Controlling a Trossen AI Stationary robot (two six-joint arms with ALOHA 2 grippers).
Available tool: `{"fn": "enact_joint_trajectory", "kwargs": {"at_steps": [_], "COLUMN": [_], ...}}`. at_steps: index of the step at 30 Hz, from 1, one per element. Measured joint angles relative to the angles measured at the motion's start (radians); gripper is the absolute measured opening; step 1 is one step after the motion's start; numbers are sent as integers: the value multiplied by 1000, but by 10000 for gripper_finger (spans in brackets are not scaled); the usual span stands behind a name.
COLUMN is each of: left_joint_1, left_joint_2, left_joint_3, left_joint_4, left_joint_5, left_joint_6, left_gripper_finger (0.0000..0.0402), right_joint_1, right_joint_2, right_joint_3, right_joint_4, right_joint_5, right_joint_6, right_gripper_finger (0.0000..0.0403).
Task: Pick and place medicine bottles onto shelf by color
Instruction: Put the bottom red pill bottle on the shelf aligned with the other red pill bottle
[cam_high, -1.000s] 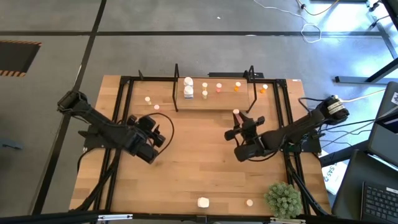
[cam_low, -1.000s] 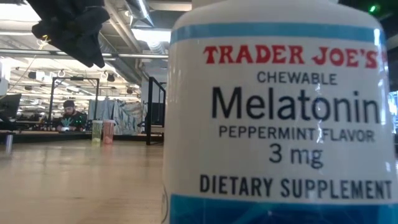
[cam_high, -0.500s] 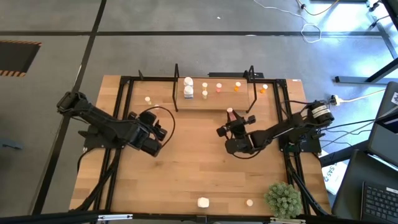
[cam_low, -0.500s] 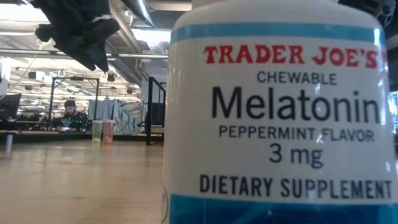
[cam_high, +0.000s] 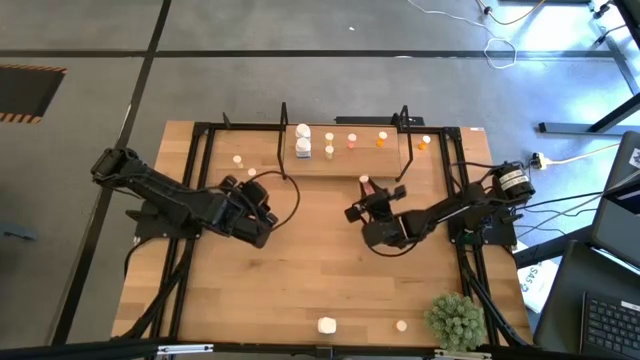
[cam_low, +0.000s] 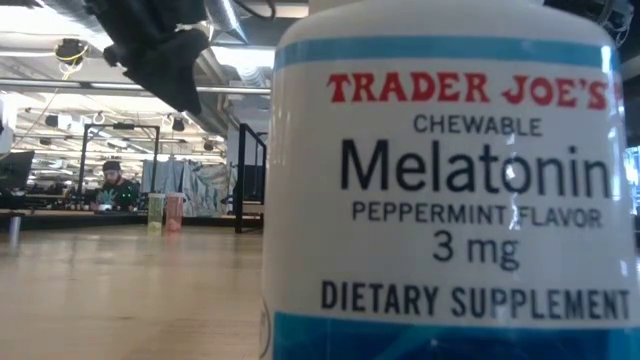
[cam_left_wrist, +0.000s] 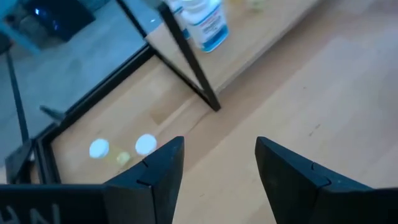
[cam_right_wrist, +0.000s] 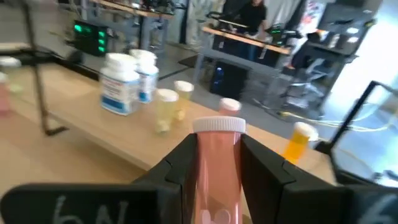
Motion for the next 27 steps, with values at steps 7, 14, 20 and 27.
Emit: {"fn": "enact_joint_trajectory", "kwargs": {"at_steps": [7,14,20,27], "left_joint_1": [0,0,0,0], "left_joint_2": [0,0,0,0], "left_joint_3": [0,0,0,0], "left_joint_4": [28,28,29,29], "left_joint_5": [-12,-13,13,61], "left_joint_6": [131,144,142,142], "left_gripper_finger": [193,193,193,193], "right_joint_1": [25,26,24,24], "right_joint_2": [0,0,0,0], "right_joint_3": [0,0,0,0], "right_joint_4": [119,271,289,297], "right_joint_5": [-34,-108,-119,-150], "right_joint_6": [-102,-269,-285,-230], "right_gripper_finger": [104,110,117,119]}}
